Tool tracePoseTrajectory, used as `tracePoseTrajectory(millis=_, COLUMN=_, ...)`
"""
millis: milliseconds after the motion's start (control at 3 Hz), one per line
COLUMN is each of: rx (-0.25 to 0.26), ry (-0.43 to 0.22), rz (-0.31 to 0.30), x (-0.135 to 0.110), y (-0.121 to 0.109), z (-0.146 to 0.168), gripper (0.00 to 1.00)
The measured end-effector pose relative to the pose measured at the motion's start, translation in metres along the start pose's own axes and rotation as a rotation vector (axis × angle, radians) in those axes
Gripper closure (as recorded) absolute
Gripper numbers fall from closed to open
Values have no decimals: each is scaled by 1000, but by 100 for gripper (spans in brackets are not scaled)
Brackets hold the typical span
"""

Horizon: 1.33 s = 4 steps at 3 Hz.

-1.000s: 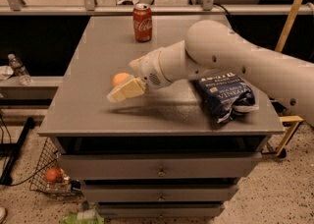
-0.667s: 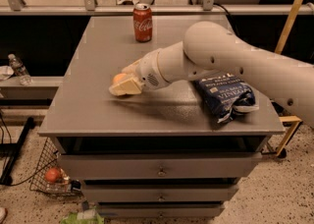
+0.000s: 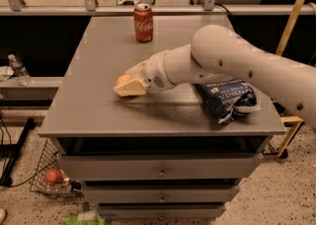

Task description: Move orange near coke can

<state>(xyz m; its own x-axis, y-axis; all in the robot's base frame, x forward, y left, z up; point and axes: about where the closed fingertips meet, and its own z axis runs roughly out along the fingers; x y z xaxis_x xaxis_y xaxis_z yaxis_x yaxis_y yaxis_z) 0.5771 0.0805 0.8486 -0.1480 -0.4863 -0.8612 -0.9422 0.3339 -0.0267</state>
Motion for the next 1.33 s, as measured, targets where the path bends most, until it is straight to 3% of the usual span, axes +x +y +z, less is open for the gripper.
tracePoseTrajectory(millis=333, rx=87, ry=4, rz=17, x=13, y=-19, z=-35, gripper=100)
tracePoseTrajectory(millis=1000, rx=296, ry=-5, rz=17, x=26, y=-66, z=-129, gripper=100)
tracePoseTrajectory(millis=1333, rx=296, ry=-5, rz=17, x=26, y=-66, z=-129, gripper=100)
